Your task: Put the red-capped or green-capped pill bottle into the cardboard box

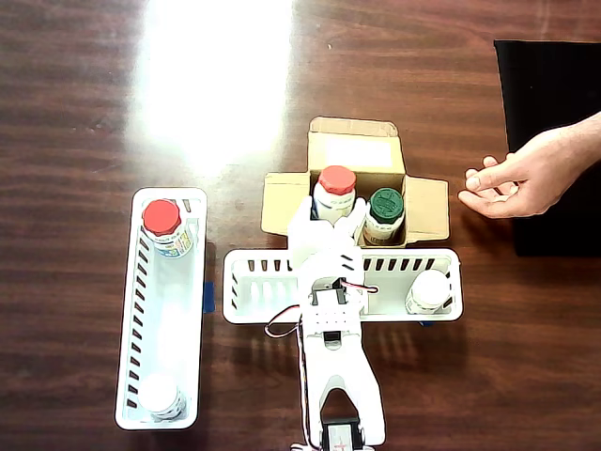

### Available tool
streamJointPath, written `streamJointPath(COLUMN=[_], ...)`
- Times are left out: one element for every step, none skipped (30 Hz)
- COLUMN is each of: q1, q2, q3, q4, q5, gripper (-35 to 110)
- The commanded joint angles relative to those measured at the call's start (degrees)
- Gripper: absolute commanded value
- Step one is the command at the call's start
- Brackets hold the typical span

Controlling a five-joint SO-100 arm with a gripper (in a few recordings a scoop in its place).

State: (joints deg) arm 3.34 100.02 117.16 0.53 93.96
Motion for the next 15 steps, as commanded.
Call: streamJointPath(q1=[-0.6,-1.1,-1.4,-1.8,-2.2,-2.6,-3.1,-3.6,-4.0,-4.5,-4.8,-5.2,-5.4,-5.4,-5.2], q2=[12.0,14.8,17.7,20.6,23.4,26.4,29.5,32.6,35.9,38.8,41.6,44.2,46.6,48.3,49.5], q3=[-3.5,-4.3,-5.0,-5.6,-6.2,-6.5,-6.7,-7.0,-7.5,-8.2,-9.0,-9.6,-10.3,-11.1,-12.0], q4=[8.3,12.7,17.1,21.4,26.0,30.1,34.5,39.0,43.6,48.3,52.8,56.7,59.9,63.2,66.4], q5=[-0.9,-1.3,-1.8,-2.1,-2.4,-2.5,-2.7,-2.7,-2.8,-2.9,-2.9,-2.7,-2.5,-2.4,-2.1], gripper=[68,68,67,67,67,67,67,67,65,62,58,53,46,39,32])
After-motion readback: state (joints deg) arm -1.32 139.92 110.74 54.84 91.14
